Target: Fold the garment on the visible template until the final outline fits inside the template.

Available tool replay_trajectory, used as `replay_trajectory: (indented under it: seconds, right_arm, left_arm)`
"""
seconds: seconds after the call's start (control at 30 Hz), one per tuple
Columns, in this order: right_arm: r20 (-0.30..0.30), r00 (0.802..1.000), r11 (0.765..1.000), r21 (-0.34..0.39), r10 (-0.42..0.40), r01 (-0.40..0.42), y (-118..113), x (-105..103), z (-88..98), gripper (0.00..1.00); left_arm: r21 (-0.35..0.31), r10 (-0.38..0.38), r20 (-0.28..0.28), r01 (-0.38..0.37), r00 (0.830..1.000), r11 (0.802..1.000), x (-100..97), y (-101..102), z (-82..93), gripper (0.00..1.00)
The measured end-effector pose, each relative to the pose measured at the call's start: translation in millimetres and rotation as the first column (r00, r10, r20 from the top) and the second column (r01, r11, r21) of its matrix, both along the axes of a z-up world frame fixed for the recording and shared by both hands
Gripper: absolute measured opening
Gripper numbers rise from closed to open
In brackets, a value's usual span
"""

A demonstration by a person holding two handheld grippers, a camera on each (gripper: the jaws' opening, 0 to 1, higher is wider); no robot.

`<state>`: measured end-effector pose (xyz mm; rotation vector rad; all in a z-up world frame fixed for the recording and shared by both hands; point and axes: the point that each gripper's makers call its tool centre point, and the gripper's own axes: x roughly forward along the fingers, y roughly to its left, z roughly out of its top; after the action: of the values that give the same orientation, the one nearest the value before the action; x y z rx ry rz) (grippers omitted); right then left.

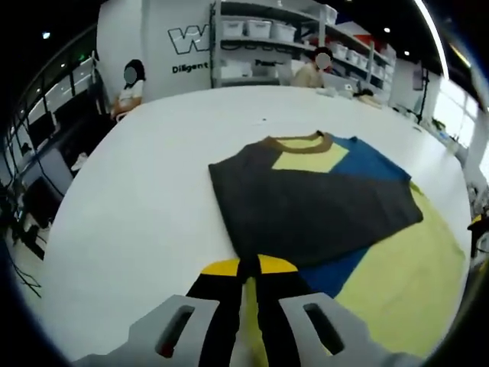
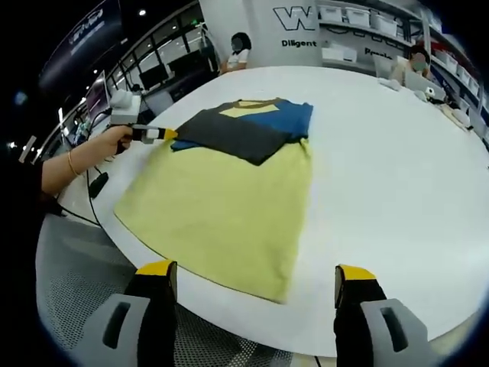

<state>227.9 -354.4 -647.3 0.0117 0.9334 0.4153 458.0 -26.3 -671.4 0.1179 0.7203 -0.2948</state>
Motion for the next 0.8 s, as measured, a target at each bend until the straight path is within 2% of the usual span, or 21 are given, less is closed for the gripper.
replay_trajectory:
  seconds: [0.1,0.5,0.63,0.73,0.8]
  right_arm:
    - [-0.007,1.000,1.000,0.001,0.015,-0.015,2.7,-1.7,-1.0,0.81]
    - [-0.011,0.999,0.999,-0.001,0.038,-0.038,8.8,-0.5,-1.8,0.81]
    - [-0.008,0.999,0.999,-0.002,0.044,-0.044,9.9,0.6,-0.9,0.81]
    - [-0.008,0.999,0.999,0.000,0.053,-0.053,12.2,0.9,-0.4,0.80]
    - [-0.009,0.998,0.998,0.010,0.056,-0.056,15.1,0.8,0.2,0.80]
  left_arm:
    - [0.002,0.001,0.001,-0.001,1.000,1.000,2.2,7.0,-0.4,0.03]
    - [-0.013,0.017,-0.003,-0.017,1.000,1.000,2.3,10.0,-0.9,0.06]
    - [-0.041,0.038,-0.020,-0.039,0.999,0.998,-4.6,10.7,5.4,0.14]
    - [-0.092,0.033,-0.016,-0.034,0.999,0.995,-11.1,5.6,13.0,0.22]
    - [-0.103,0.012,-0.015,-0.013,1.000,0.995,-16.7,2.2,17.2,0.28]
